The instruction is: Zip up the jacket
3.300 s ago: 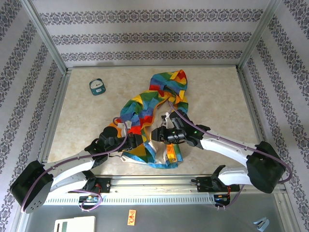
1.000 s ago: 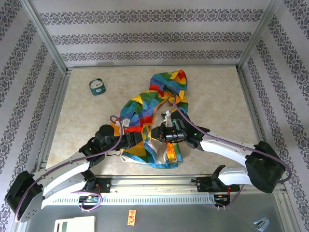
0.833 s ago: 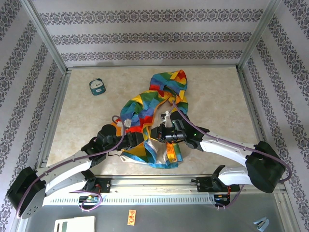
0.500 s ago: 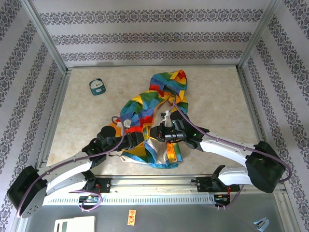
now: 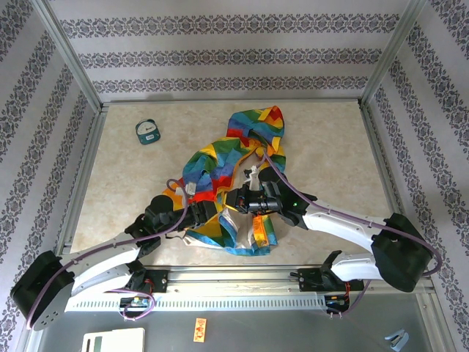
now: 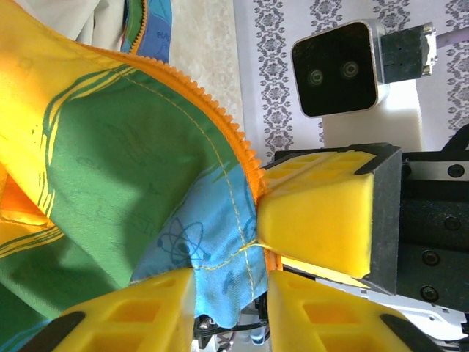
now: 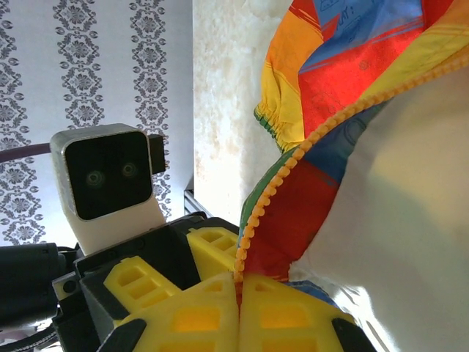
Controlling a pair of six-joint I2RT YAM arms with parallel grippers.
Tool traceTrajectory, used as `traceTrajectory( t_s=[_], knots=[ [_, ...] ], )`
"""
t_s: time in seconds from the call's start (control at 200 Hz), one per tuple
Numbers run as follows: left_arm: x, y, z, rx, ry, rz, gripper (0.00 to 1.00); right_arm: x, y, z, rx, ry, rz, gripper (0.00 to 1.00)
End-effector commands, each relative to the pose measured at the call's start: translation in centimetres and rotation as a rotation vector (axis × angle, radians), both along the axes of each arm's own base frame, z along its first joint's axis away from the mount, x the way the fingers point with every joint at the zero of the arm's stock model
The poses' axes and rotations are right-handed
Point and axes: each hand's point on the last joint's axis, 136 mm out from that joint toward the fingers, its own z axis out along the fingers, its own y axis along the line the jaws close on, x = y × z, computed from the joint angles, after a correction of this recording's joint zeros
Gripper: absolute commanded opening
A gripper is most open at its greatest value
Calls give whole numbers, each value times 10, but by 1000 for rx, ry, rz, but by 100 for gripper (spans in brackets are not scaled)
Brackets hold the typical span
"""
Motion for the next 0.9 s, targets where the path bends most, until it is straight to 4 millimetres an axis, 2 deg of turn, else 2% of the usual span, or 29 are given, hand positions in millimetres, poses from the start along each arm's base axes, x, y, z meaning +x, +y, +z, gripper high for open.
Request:
traceTrajectory(
  t_s=[0.0, 0.1, 0.295, 0.355, 0.465, 0.52, 0.58, 0.66, 0.784, 0.894],
  knots=[
    [2, -2, 19, -85, -58, 8, 24, -2, 5, 1, 24, 0, 7, 0],
    [2, -1, 18, -90, -63, 18, 19, -3, 4, -1, 21, 2, 9, 0],
    [3, 1, 19, -97, -72, 26, 0, -5, 1, -5, -1, 1, 10, 0],
    [3, 1, 18, -93, -70, 26, 0, -4, 0, -6, -10, -4, 7, 0],
    [3, 2, 16, -82, -67, 19, 0, -3, -8, -1, -25, -52, 36, 28],
    [3, 3, 16, -79, -69, 19, 0, 1, -21, 0, -52, -79, 35, 40],
    [2, 3, 18, -72, -79, 18, 0, 4, -42, -2, -99, -100, 11, 47],
    [1, 3, 19, -49, -92, 4, 0, 3, -76, -13, -224, -90, -37, 49],
    [-4, 6, 15, -2, -92, -13, 0, -13, -120, -33, -470, -124, -29, 53],
    [-6, 11, 5, 53, -80, -5, 0, -29, -147, -57, -608, -103, -20, 56]
  ],
)
